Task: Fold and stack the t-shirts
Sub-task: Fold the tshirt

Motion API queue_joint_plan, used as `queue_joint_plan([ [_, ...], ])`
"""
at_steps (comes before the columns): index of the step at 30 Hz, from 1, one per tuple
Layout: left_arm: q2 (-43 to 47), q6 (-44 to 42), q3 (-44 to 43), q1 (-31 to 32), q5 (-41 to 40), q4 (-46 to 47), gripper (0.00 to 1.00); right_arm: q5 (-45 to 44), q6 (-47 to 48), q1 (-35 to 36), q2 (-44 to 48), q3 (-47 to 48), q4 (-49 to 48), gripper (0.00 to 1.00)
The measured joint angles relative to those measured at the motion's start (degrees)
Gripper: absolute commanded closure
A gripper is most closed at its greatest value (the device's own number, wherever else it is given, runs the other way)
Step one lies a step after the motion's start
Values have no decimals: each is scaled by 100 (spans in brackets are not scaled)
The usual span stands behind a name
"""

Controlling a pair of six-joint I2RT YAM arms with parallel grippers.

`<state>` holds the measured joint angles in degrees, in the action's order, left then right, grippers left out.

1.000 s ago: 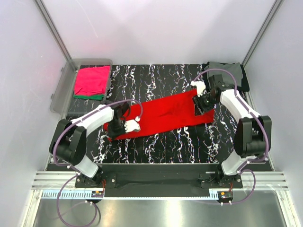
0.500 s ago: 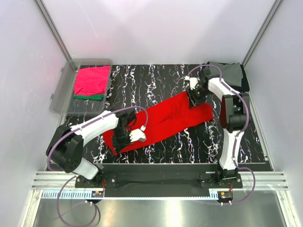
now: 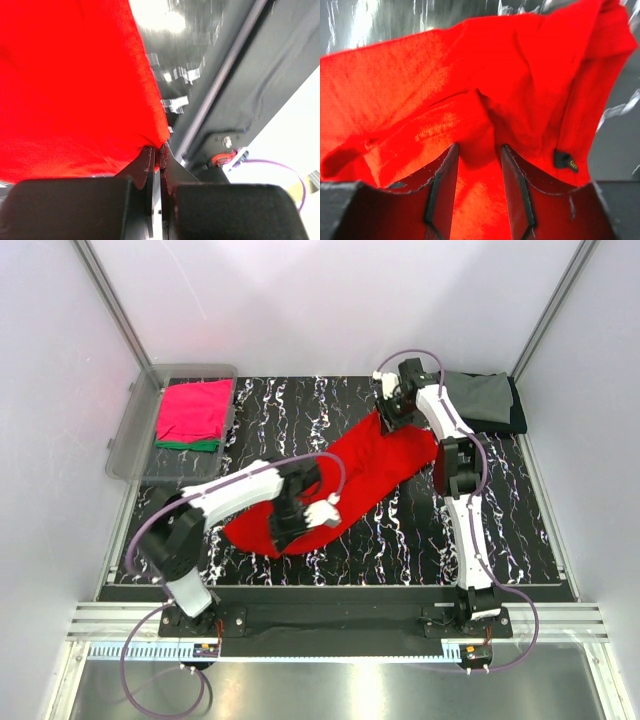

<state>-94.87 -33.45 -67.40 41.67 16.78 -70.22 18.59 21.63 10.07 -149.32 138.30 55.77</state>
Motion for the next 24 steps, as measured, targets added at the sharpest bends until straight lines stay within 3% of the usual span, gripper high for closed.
queue_joint_plan([
  [5,-973,197,-990,490,122,330,97,-289,168,164,-826,1495,92,51],
  [11,-1825,369,-1738,1263,289,540,93,-588,378,354,-1062,1904,-127,41],
  [14,-1939,459,-1891,1626,352,555,74,-610,352,376,-1062,1902,-304,37],
  [15,-1958,492,-1952,1742,376,546,45,-619,323,376,-1062,1902,-376,36],
  [16,-1965,490,-2013,1847,393,544,30,-658,271,376,-1062,1902,-444,34],
  [18,-1965,492,-2201,1971,483,420,22,-721,201,376,-1047,1899,-527,33],
  [24,-1604,472,-2754,1832,387,348,18,-756,20,356,-28,741,-592,32],
])
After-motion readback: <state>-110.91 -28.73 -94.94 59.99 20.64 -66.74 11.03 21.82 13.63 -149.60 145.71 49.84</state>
